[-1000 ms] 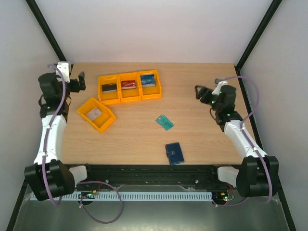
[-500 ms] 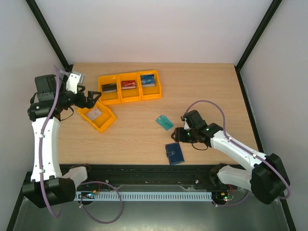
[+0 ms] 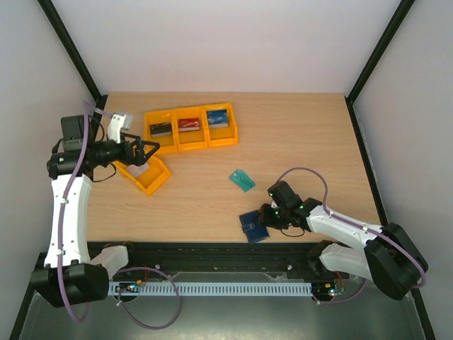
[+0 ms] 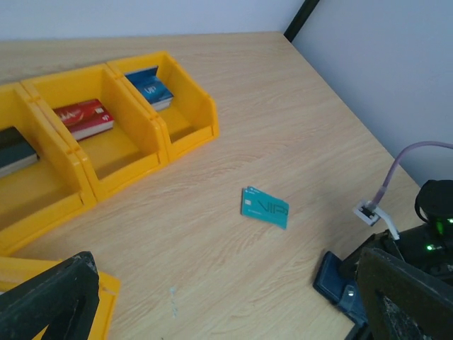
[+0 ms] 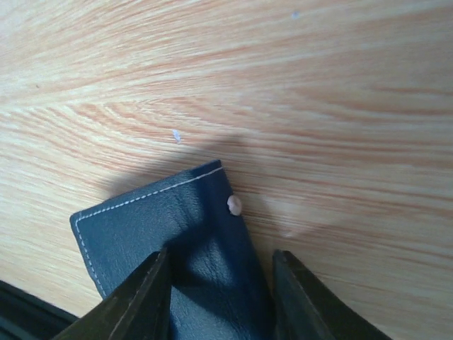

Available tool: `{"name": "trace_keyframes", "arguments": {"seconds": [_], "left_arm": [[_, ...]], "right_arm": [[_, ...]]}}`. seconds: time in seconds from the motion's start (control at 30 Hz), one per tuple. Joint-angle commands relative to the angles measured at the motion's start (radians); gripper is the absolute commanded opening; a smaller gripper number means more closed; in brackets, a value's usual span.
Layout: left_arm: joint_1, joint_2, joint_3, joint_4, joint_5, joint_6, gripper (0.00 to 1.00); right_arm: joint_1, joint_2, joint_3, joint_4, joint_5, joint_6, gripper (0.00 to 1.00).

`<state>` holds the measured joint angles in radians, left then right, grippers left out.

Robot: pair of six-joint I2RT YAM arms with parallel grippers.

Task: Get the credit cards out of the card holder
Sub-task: Pick up the card holder from the center of the board.

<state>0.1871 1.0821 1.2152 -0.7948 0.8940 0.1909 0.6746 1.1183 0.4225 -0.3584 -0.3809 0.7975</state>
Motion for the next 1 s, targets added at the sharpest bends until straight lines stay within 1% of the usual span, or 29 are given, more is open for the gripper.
{"name": "trace_keyframes", "arguments": {"seconds": [0.0,0.07,0.2,0.27,0.3,0.33,0.37,0.43,0.5,0.57,0.67,0.77,0.83,0.97], "left_arm": [[-0.011,-0.012,-0.029,0.015,0.038,-0.044,0.99],[-0.015,-0.018,-0.039,0.02,0.042,-0.044,0.99],[-0.02,-0.024,-0.046,0.022,0.036,-0.043,0.99],[-0.021,-0.03,-0.054,0.027,0.034,-0.045,0.99],[-0.023,-0.034,-0.06,0.03,0.033,-0.046,0.99],[-0.024,-0.038,-0.066,0.034,0.029,-0.049,0.99],[-0.025,-0.042,-0.071,0.038,0.026,-0.052,0.99],[-0.026,-0.051,-0.08,0.036,0.028,-0.056,0.99],[-0.026,-0.051,-0.087,0.034,0.05,-0.058,0.99],[-0.028,-0.041,-0.092,0.035,0.081,-0.067,0.99],[-0.038,-0.014,-0.085,0.03,0.103,-0.077,0.99],[-0.068,0.006,-0.075,0.02,0.125,-0.06,0.99],[-0.108,0.023,-0.076,0.022,0.14,-0.048,0.99],[-0.238,0.099,-0.018,-0.04,0.187,0.039,0.99]], "right_arm": [[0.008,0.003,-0.078,0.139,-0.091,0.074,0.34],[0.008,-0.004,-0.093,0.183,-0.114,0.094,0.31],[0.008,-0.008,-0.102,0.2,-0.11,0.105,0.22],[0.008,-0.008,-0.112,0.212,-0.11,0.104,0.15],[0.008,-0.007,-0.119,0.222,-0.115,0.106,0.11],[0.007,-0.006,-0.126,0.235,-0.125,0.109,0.05],[0.008,-0.007,-0.132,0.248,-0.14,0.112,0.02],[0.009,-0.031,-0.126,0.27,-0.164,0.119,0.02],[0.009,-0.087,-0.088,0.286,-0.174,0.126,0.02],[0.009,-0.14,-0.028,0.297,-0.159,0.129,0.02],[0.008,-0.171,0.083,0.323,-0.142,0.121,0.02],[0.008,-0.153,0.182,0.365,-0.141,0.096,0.02],[0.008,-0.123,0.244,0.432,-0.167,0.077,0.02],[0.009,-0.029,0.37,0.579,-0.244,0.033,0.02]]}}
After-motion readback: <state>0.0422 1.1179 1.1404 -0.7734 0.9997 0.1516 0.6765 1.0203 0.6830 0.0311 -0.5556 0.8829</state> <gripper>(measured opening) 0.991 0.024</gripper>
